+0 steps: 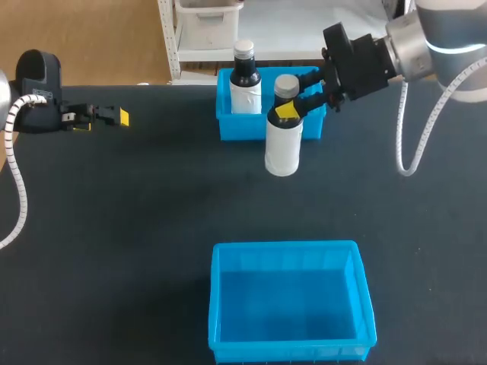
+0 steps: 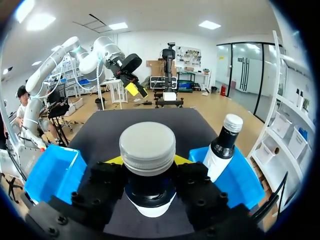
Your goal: Pick up the bottle, and place it in the far bin if it is heavy, or in the near bin if it is light.
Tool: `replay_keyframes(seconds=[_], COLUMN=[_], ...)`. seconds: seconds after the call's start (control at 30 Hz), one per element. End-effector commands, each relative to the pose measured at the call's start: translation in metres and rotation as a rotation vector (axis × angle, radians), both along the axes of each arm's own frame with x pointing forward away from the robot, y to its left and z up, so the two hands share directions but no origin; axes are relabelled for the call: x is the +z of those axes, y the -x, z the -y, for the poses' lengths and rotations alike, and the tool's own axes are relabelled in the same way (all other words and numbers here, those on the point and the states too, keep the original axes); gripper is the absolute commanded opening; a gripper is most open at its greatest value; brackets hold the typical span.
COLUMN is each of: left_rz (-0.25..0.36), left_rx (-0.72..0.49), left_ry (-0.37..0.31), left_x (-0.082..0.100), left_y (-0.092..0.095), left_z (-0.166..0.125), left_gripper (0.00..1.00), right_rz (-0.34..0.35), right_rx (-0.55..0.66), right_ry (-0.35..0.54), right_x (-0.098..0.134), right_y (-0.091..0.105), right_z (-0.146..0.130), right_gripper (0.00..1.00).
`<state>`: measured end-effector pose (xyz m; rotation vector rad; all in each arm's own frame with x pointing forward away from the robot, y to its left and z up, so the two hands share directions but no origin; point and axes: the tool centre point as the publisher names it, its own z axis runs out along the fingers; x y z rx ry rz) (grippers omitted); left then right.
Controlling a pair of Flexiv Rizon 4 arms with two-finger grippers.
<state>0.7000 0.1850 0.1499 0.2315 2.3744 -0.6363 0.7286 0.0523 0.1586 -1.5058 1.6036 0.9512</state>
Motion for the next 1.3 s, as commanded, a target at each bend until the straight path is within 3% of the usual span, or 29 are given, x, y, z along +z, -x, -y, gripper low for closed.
replay_keyframes(seconds=[0.03,1.3], left_rz=[0.000,0.000], left_rx=[0.000,0.000], left_ry=[0.000,0.000], left_x=[0.000,0.000], left_y=[0.000,0.000], left_z=[0.000,0.000], left_gripper=[1.00,1.00], right_rz=[0.003,0.001], right_rx=[-0.005,-0.024], right_ry=[0.002,0.010], right_x=[0.006,0.007], right_y=[0.000,-0.004], right_z=[0.002,0.013], right_gripper=[0.00,0.00])
